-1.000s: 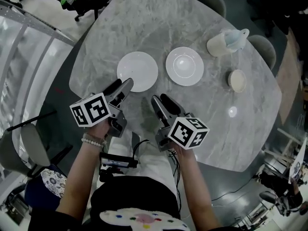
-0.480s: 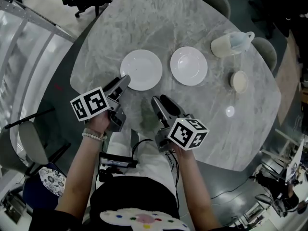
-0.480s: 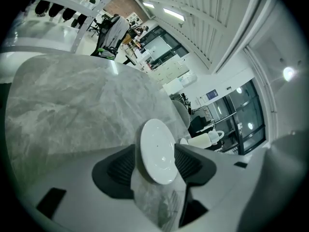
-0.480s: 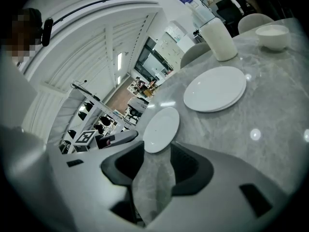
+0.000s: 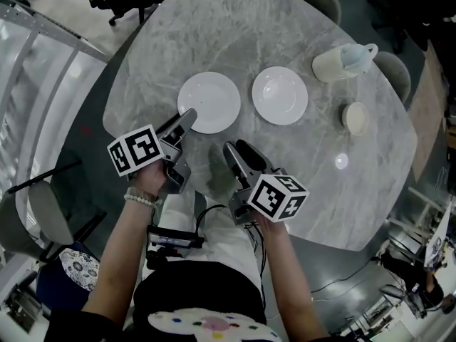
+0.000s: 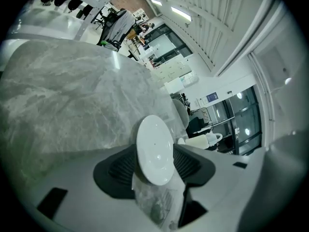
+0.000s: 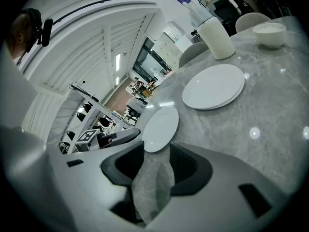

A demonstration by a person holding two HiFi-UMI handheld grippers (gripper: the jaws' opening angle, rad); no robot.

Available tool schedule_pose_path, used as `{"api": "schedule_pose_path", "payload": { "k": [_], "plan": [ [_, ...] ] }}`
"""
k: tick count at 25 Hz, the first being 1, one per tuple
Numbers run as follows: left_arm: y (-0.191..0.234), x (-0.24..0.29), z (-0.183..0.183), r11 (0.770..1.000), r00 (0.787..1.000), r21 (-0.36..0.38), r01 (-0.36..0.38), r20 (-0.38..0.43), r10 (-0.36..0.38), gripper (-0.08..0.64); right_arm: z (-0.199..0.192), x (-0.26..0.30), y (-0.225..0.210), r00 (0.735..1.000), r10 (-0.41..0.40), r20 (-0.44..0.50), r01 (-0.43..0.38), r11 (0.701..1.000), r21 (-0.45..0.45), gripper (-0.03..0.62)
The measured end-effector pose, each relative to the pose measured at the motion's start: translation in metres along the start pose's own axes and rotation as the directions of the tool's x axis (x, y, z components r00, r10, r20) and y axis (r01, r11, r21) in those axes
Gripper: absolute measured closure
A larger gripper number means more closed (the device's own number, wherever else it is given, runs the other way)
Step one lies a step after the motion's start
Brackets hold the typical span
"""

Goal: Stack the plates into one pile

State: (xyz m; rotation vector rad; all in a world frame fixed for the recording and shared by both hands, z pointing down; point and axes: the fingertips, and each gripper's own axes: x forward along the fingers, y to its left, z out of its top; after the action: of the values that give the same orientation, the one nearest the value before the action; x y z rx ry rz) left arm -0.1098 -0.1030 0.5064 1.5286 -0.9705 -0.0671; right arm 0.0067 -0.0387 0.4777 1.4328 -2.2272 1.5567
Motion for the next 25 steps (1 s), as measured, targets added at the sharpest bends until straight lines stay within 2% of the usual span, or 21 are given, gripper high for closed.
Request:
{"api": "schedule_pose_path", "payload": {
  "k": [8, 10, 15, 25],
  "plan": [
    [0.01, -0.001, -0.001, 0.999, 0.999, -0.032, -0.035, -0.014, 0.035, 0.394, -0.002, -0.001, 0.0, 1.0, -0.002, 0.003, 0.002, 1.0, 0.007, 0.428],
    [0.014, -0.002, -0.002, 0.998, 0.998, -0.045, -0.054, -0.019, 0.053, 0.444, -0.004, -0.001, 0.0, 1.0, -0.004, 0.001, 0.004, 1.0, 0.011, 0.43],
    [0.018, -0.004, -0.005, 0.996, 0.996, -0.04, -0.084, -0.03, 0.083, 0.514, -0.009, 0.002, 0.001, 1.0, -0.002, -0.01, 0.002, 1.0, 0.026, 0.434],
    [-0.001, -0.01, -0.002, 0.998, 0.998, -0.036, -0.046, -0.036, 0.044, 0.527, -0.022, 0.015, 0.011, 1.0, 0.021, -0.001, -0.021, 0.994, 0.107, 0.434]
  ]
}}
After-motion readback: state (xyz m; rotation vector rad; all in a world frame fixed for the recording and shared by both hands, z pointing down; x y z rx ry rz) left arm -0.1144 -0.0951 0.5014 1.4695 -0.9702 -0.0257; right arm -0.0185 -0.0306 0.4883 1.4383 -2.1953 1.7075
